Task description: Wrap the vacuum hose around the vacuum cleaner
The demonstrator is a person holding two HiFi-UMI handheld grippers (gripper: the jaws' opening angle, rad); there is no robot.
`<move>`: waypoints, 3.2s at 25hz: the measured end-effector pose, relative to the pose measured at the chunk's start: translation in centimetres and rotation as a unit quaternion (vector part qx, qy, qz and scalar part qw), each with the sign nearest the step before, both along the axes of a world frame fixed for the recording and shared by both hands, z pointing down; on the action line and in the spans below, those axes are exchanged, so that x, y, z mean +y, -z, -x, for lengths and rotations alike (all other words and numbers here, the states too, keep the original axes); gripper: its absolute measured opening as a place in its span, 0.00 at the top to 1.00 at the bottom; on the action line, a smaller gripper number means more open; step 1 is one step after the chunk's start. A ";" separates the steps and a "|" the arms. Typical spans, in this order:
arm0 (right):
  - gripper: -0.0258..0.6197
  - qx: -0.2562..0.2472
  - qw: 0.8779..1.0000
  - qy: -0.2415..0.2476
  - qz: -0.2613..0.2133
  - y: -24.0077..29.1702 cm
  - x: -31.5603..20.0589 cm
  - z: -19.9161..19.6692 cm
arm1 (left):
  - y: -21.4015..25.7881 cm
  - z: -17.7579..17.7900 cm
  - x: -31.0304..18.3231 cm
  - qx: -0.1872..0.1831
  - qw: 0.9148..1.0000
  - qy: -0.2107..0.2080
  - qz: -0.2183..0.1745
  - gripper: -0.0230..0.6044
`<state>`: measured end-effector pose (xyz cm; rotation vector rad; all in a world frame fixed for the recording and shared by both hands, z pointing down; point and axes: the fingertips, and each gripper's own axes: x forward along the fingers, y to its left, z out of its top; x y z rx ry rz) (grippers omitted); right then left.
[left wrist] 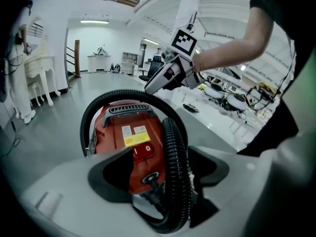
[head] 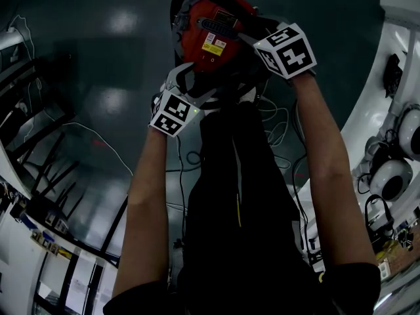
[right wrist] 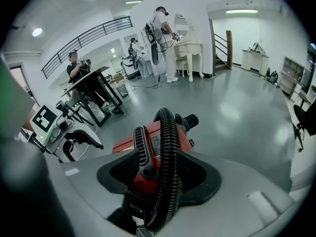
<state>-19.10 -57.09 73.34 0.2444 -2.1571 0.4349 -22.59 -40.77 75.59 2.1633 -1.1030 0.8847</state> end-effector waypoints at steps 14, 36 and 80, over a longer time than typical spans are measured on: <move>0.65 -0.005 0.999 -0.034 -0.017 1.8 0.7 -1.7 | 4.0 1.8 -4.3 0.001 0.994 0.083 -0.065 0.84; 0.96 -0.056 0.971 -0.226 -0.060 10.5 10.8 -5.2 | 13.8 2.3 1.2 -0.036 0.987 0.109 -0.114 0.95; 0.96 -0.163 0.924 -0.333 -0.091 22.5 40.2 -16.4 | 24.6 -11.5 26.1 -0.003 0.969 0.211 -0.130 0.95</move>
